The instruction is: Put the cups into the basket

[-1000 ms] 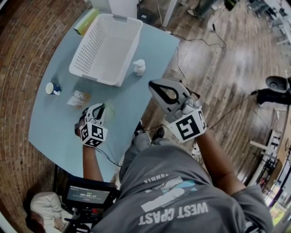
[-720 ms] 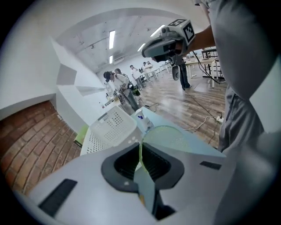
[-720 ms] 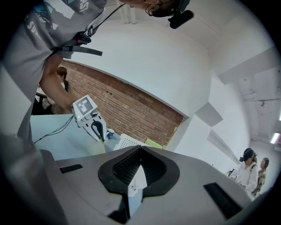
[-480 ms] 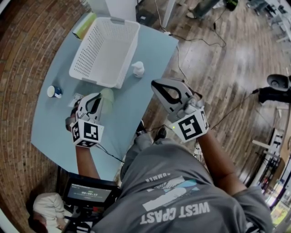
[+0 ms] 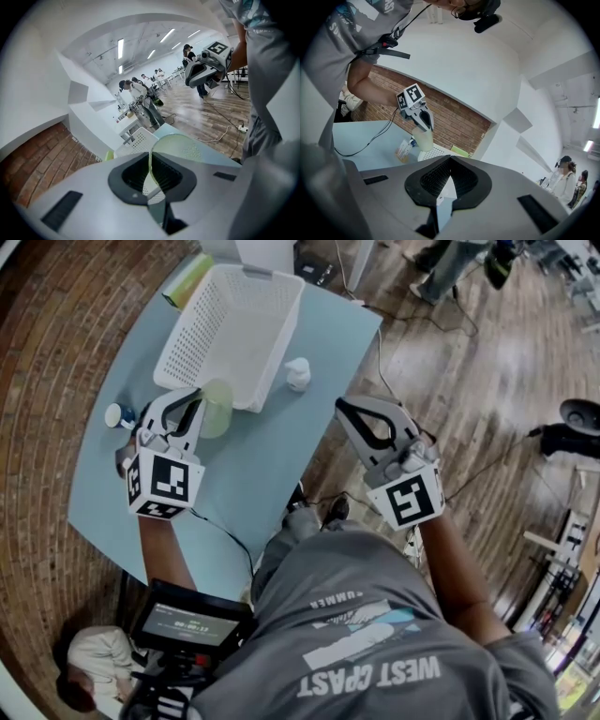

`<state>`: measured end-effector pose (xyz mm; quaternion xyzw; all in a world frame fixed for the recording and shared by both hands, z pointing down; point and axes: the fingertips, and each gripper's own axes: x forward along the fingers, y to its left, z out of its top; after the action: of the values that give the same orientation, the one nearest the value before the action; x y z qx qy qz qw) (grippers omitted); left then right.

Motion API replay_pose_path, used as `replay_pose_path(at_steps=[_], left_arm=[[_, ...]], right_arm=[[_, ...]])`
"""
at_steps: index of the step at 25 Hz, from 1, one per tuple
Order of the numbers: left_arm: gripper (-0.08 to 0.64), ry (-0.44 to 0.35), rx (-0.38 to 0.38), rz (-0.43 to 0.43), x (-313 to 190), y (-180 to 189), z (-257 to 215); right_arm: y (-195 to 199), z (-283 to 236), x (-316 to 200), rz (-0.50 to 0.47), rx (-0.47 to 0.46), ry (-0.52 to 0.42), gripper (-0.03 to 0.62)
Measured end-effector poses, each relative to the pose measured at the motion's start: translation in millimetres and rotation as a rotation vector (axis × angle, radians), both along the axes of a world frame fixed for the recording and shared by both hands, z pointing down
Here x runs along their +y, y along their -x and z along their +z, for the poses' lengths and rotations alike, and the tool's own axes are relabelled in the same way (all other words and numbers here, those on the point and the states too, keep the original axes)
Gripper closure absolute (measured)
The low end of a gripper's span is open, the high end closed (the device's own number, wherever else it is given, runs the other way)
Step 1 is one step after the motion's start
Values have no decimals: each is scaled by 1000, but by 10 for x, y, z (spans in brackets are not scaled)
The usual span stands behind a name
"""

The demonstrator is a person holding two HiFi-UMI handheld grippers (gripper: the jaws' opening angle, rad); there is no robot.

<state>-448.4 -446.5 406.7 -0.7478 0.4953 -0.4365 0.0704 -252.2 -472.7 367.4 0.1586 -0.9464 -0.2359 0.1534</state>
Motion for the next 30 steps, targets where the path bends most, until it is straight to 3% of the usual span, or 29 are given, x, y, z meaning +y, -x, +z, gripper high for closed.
replay_pose_path(at_steps=[14,30], left_arm=[[538,-29,-35,95,-537,66,-92],[538,45,-62,150,-1280,214,60]], right_arm=[[-103,-20,-7,74,14,-12,586],[-345,23,-37,167,42,5,586]])
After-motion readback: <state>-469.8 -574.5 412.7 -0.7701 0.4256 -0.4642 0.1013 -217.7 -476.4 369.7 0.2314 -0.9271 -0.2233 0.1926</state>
